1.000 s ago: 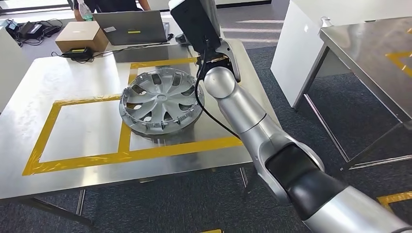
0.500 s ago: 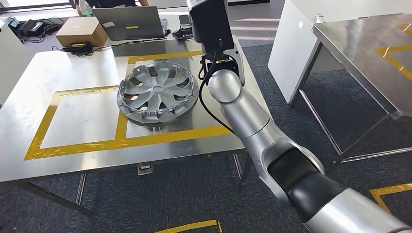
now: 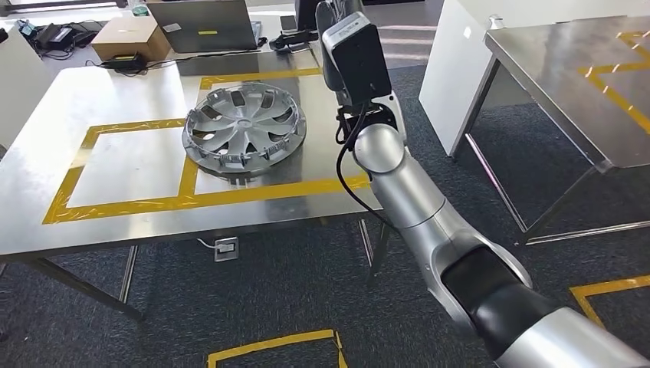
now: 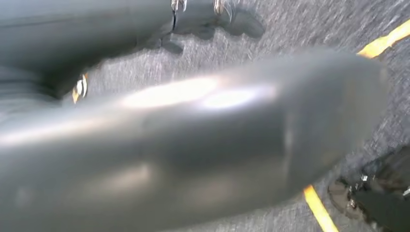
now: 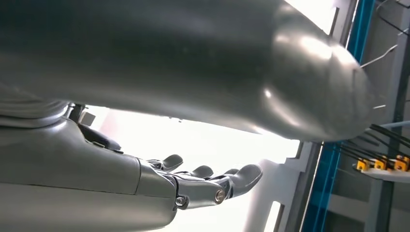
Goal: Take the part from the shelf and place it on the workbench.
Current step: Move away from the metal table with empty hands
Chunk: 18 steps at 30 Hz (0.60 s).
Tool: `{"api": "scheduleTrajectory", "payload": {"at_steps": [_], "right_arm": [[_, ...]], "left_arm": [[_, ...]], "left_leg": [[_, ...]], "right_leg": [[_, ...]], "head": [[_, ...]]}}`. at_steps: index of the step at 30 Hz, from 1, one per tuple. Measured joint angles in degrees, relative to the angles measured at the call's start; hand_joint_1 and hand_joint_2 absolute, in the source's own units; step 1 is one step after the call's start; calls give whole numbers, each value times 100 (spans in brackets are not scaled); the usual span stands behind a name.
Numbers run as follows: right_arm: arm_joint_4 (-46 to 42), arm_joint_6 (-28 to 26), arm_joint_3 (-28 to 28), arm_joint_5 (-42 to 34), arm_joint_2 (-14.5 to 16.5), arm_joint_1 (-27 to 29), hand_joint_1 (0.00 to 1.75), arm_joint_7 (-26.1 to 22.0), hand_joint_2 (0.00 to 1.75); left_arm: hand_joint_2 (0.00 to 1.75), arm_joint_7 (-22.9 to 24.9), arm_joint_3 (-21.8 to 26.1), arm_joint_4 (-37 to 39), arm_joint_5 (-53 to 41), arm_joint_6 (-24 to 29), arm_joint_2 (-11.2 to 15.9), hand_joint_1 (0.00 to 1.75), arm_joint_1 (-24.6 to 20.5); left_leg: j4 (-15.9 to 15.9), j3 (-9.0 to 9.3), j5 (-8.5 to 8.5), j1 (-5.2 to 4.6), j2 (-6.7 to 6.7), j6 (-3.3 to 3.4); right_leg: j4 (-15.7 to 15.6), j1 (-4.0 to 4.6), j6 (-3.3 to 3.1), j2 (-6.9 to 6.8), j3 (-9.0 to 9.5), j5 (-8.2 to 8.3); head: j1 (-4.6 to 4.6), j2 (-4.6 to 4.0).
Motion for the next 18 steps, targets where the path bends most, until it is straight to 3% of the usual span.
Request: {"api": "scheduleTrajectory", "payload": {"at_steps": [2,5,6,7,9,11,13,14,16,17,18], "right_arm": [[-91,7,-3,31,-9,66,0,31,0],[-210,32,-23,121,-13,214,0,93,0],[-224,52,-37,150,-17,281,0,103,0],[-226,77,-53,177,-26,347,0,103,0],[-206,121,-88,213,-60,455,0,68,0],[-146,182,-134,219,-113,504,0,3,0],[-7,290,-189,197,-170,520,0,-58,0],[102,350,-213,185,-195,526,0,-77,0],[393,466,-252,186,-246,530,0,-85,0],[563,516,-274,208,-275,527,0,-78,0],[762,562,-302,238,-308,523,0,-71,0]], "left_arm": [[0,1,0,2,0,-1,-7,0,12],[0,1,0,7,3,-2,-22,0,18],[0,1,0,7,7,-1,-22,0,18],[0,-1,0,7,13,0,-22,0,19],[0,-14,0,6,33,0,-22,0,20],[0,-31,0,1,50,0,-20,0,17],[0,-44,0,-3,56,0,-17,0,19],[0,-48,0,-4,59,1,-15,0,22],[0,-50,1,-2,63,1,-20,0,32],[0,-46,2,-2,65,2,-24,0,34],[0,-43,4,-3,66,2,-26,0,37]], "left_leg": [[100,-69,-133,18,-7,-65],[965,-328,-899,28,-9,-116],[1305,-385,-1075,29,-9,-123],[1522,-379,-1128,27,-10,-120],[1423,-113,-949,21,-11,-82],[671,485,-843,-6,-17,-4],[85,878,-910,-53,-26,53],[-18,917,-935,-79,-29,76],[-69,852,-822,-84,-19,151],[-103,814,-740,-71,-7,202],[-137,756,-647,-53,6,244]], "right_leg": [[-19,-8,-96,-16,-72,101],[-28,-8,-165,-24,-268,284],[-27,0,-167,-24,-343,343],[-25,9,-165,-25,-421,404],[-23,23,-149,-27,-579,527],[-19,34,-114,-28,-702,642],[-33,29,-50,-38,-741,742],[-53,19,-9,-43,-739,789],[-94,1,72,-42,-743,862],[-49,-2,103,-38,-781,781],[99,-2,131,-34,-848,596]], "head": [[-13,0],[-42,0],[-44,0],[-44,0],[-44,0],[-42,0],[-35,0],[-34,0],[-48,0],[-44,0],[-42,0]]}}
